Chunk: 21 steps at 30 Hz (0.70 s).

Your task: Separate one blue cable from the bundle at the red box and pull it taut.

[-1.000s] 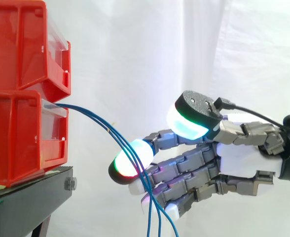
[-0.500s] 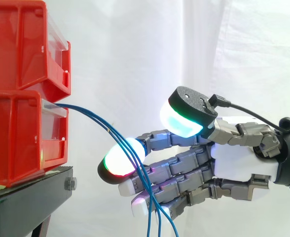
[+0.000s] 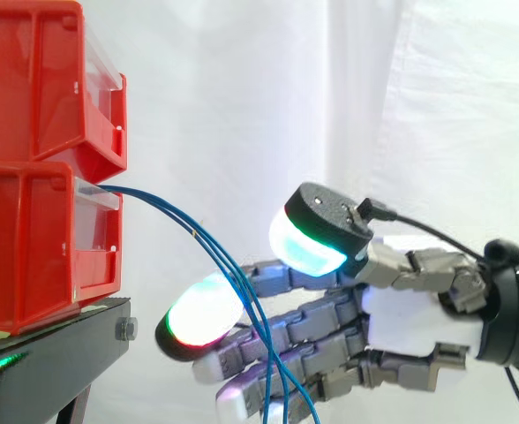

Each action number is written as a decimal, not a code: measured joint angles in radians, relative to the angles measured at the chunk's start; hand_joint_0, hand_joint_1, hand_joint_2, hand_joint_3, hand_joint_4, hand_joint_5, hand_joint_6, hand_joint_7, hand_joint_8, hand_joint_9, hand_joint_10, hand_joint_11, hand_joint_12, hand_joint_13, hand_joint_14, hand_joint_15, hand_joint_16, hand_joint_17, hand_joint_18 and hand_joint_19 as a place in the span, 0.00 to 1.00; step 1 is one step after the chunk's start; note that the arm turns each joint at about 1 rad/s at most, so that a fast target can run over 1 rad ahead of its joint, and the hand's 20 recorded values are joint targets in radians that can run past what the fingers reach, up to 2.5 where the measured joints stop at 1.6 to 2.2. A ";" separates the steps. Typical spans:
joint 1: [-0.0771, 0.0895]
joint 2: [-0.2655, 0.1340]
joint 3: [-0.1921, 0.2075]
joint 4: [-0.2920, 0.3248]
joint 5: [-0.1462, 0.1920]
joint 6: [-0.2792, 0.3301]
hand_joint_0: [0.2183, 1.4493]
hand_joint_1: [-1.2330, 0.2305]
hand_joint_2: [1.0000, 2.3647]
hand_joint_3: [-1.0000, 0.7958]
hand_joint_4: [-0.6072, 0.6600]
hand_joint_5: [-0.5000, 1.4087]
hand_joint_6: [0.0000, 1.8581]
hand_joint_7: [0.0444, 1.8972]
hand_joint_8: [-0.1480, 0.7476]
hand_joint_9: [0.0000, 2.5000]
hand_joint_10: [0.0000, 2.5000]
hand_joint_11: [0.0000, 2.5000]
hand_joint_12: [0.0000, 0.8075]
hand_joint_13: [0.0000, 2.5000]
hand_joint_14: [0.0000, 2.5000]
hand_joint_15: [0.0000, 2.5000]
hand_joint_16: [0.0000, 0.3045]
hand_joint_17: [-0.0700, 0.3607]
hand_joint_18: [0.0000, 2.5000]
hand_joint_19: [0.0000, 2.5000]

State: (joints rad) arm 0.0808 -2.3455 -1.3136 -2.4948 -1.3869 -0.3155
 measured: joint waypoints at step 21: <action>0.000 -0.017 0.031 0.032 -0.032 0.038 0.24 0.43 0.00 0.29 0.67 0.18 0.27 0.53 0.52 0.24 0.00 0.15 0.44 0.27 0.01 0.15 0.14 0.39 0.26 0.22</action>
State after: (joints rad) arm 0.0812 -2.3623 -1.2824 -2.4627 -1.4190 -0.2773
